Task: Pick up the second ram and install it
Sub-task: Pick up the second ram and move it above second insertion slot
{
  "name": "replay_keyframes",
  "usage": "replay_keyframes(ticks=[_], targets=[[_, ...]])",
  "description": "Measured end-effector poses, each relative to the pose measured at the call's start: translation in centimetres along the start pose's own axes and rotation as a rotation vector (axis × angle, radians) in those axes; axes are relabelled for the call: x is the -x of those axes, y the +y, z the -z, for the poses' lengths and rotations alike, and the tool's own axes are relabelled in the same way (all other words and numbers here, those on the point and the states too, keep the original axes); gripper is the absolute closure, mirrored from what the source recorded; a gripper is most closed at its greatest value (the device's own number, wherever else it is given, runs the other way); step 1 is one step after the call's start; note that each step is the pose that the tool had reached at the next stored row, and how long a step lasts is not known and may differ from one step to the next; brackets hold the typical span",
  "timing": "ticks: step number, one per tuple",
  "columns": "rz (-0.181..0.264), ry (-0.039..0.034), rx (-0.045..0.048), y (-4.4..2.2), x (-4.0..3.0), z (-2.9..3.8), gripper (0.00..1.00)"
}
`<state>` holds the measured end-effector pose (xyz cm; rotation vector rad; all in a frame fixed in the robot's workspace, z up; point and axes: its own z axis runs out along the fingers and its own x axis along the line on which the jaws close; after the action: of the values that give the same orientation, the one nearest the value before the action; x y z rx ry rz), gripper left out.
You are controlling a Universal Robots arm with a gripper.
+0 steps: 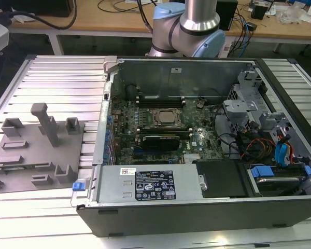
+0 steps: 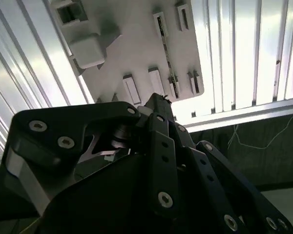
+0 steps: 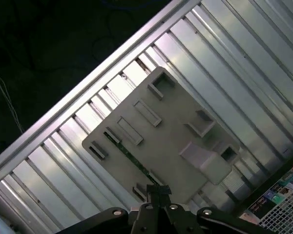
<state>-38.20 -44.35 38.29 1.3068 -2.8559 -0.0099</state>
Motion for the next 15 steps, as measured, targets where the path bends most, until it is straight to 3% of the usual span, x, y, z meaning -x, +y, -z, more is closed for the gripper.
replay_keyframes(ticks=[9, 15], targets=[[0.247, 0.0004, 0.0016, 0.00, -0.01, 0.00, 0.89], [0.377, 0.0013, 0.0018, 0.00, -0.01, -0.01, 0.89]])
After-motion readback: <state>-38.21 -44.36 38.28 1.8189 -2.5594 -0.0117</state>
